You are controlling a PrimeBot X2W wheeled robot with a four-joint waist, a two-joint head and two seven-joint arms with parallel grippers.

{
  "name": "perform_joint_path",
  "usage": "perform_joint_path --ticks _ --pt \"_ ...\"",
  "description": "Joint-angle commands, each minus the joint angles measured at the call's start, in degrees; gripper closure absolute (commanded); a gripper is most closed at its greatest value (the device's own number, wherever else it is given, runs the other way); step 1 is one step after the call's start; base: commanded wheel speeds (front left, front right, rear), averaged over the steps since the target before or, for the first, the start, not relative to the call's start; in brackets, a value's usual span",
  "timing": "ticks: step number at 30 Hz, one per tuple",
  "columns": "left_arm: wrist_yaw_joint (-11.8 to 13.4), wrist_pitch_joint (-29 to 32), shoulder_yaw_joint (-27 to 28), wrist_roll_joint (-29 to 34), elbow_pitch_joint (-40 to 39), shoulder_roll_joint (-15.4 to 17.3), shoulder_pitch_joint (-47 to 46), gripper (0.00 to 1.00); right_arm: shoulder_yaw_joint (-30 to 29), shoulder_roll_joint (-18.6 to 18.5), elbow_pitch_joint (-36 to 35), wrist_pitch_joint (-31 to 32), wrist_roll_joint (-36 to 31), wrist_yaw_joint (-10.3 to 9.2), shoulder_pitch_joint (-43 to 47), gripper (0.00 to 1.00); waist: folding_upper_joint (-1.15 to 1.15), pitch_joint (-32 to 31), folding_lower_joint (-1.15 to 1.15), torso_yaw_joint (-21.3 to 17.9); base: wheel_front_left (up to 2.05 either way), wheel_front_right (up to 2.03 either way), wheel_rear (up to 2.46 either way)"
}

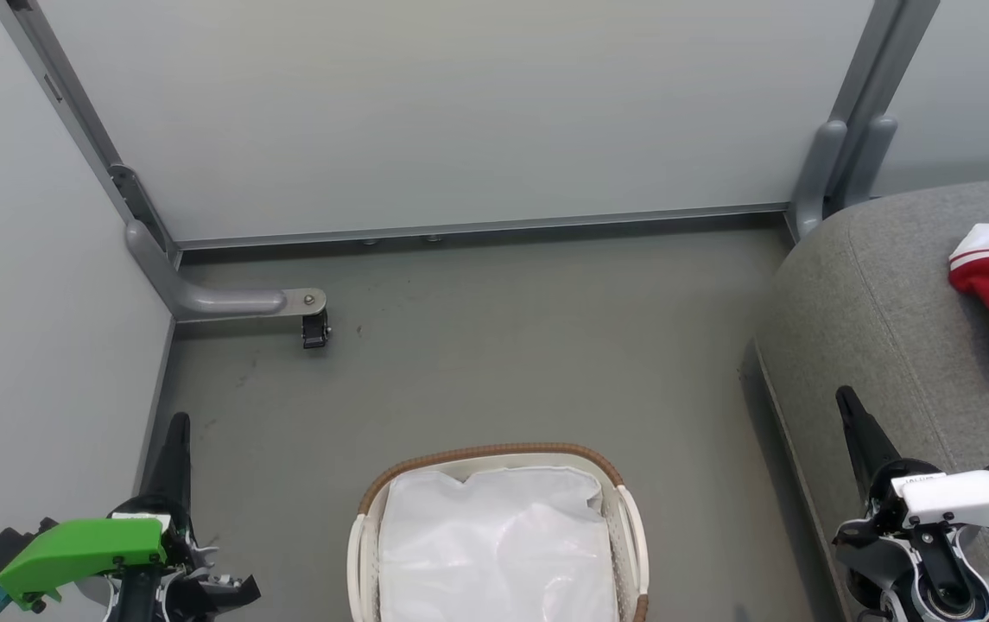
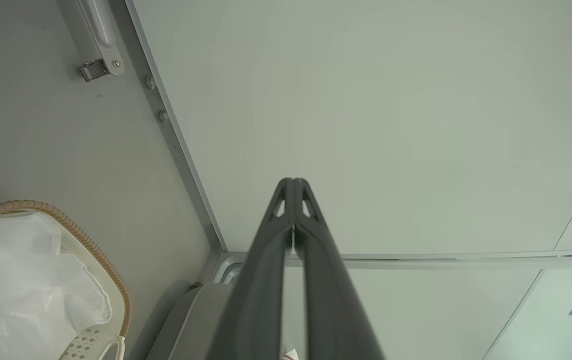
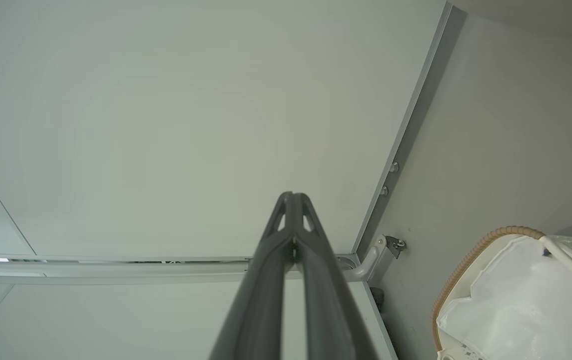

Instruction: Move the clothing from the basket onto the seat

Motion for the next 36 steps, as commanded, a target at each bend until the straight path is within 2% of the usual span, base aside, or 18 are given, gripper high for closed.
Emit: perform_joint_path --ticks 1,12,36 --pt "-0.39 0.33 0.34 -1.32 -0.43 0.45 -1.13 1.0 -0.28 -0.16 -0.48 0.33 1.15 -0.03 0.49 1.0 0.0 -0.06 0.0 0.07 0.0 0.0 0.0" --pt "-0.51 1.49 0.68 -5.15 -0.98 0.47 -1.23 1.0 -0.76 -0.13 -1.07 1.38 5.06 -0.04 0.66 1.0 0.0 -0.41 0.0 0.51 0.0 0.0 0.0" --pt "-0.48 1.47 0.65 -4.95 -0.91 0.46 -1.16 1.0 -0.7 -0.13 -1.01 1.37 4.84 -0.04 0.65 1.0 0.0 -0.41 0.0 0.51 0.0 0.0 0.0"
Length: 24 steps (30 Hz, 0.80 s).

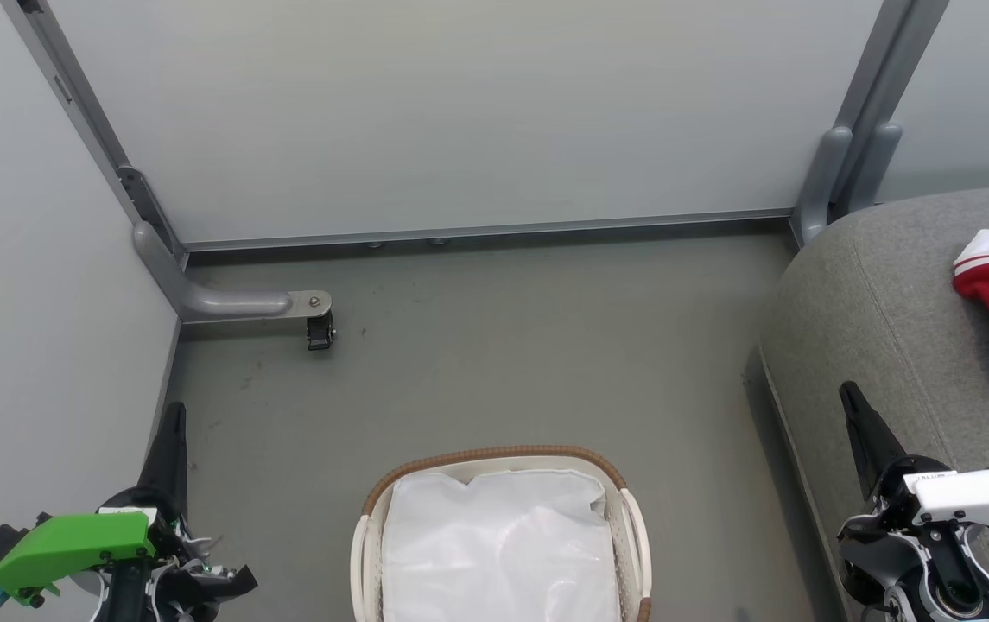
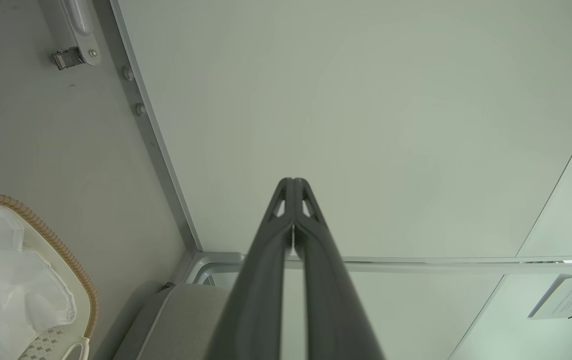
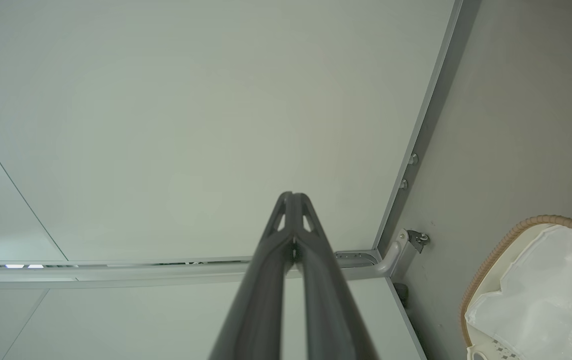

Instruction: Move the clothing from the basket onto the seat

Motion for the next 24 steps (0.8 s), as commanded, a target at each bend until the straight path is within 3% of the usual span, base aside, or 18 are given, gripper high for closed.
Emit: perform_joint_path --ticks 1,24 --pt "-0.26 0.26 0.14 -0.17 -0.08 0.42 -0.66 1.0 -0.12 -0.15 -0.24 0.18 0.2 -0.04 0.61 1.0 0.0 0.0 0.0 0.0 0.0 0.0 0.0" --pt "-0.26 0.25 0.14 -0.17 -0.09 0.42 -0.66 1.0 -0.11 -0.15 -0.24 0.18 0.2 -0.04 0.61 1.0 0.0 0.0 0.0 0.0 0.0 0.0 0.0"
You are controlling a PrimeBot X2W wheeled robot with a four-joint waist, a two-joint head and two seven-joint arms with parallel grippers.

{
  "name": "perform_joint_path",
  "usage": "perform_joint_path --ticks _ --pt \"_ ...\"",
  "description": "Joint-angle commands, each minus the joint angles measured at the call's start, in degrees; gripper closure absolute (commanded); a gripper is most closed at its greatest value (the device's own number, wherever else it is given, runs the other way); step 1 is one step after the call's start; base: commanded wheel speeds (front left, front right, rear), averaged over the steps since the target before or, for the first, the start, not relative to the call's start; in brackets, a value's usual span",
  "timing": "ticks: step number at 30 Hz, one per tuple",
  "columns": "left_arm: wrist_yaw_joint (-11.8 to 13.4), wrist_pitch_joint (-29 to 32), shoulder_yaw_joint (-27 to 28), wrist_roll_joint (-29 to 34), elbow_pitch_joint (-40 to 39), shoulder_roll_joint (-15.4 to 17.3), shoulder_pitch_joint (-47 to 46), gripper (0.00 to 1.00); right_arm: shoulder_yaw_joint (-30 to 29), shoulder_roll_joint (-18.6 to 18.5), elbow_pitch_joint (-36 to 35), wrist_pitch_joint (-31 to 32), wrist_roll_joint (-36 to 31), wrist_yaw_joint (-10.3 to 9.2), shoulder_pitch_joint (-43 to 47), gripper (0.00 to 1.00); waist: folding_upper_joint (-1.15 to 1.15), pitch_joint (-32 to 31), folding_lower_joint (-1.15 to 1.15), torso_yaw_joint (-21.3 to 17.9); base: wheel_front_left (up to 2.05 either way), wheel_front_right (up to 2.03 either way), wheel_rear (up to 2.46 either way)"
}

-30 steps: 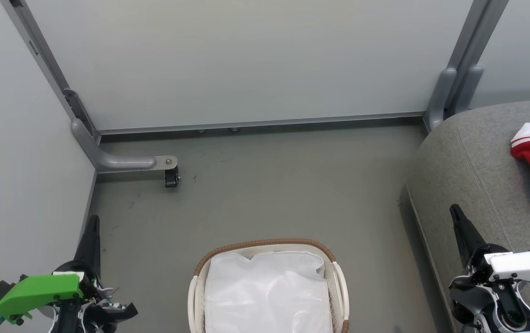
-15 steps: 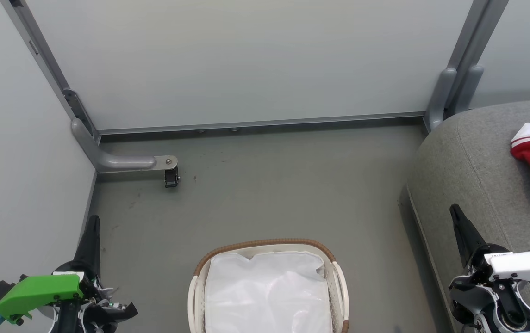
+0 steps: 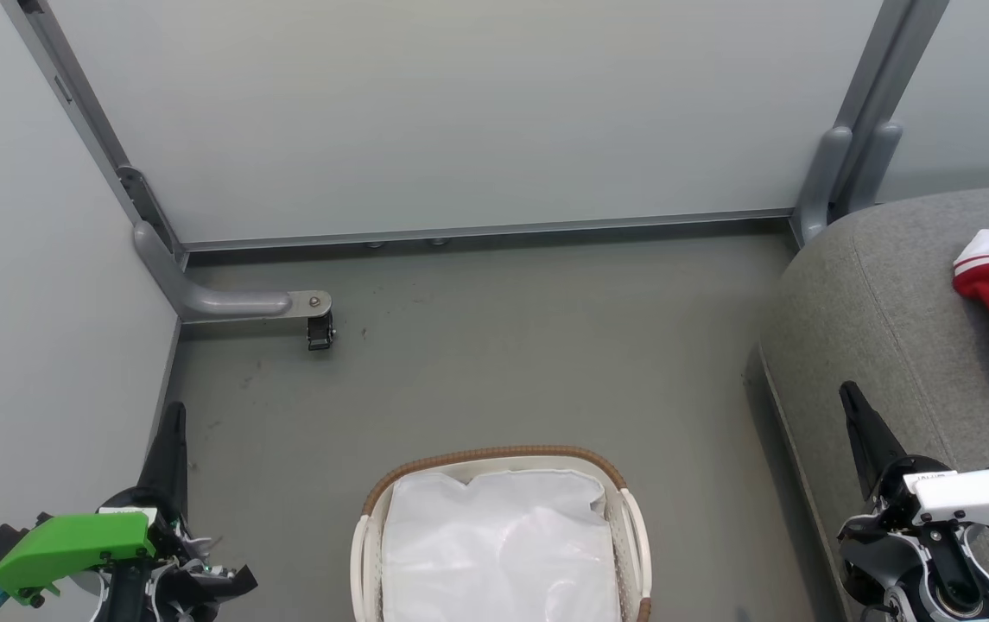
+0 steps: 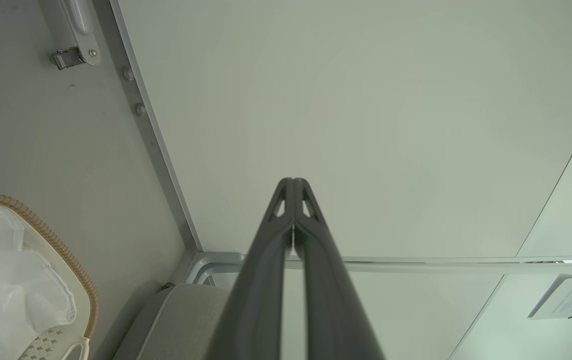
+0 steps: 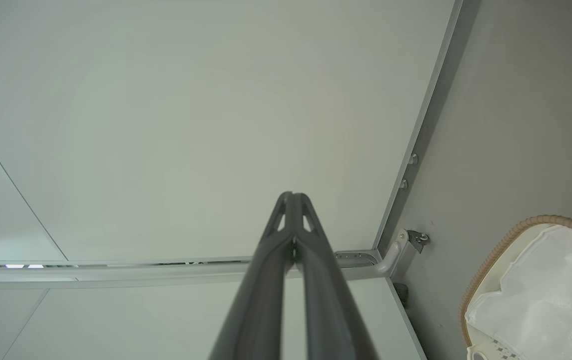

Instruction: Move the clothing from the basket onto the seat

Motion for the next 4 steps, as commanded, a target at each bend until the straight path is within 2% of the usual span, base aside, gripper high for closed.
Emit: perform_joint_path --ticks 1,4 --pt "-0.26 0.25 0.14 -0.17 -0.09 0.42 -0.66 1.0 -0.11 -0.15 -0.24 0.17 0.2 -0.04 0.6 1.0 0.0 0.0 0.0 0.0 0.0 0.0 0.0" --pt "-0.26 0.25 0.13 -0.18 -0.09 0.42 -0.66 1.0 -0.11 -0.15 -0.23 0.17 0.21 -0.04 0.6 1.0 0.0 0.0 0.0 0.0 0.0 0.0 0.0"
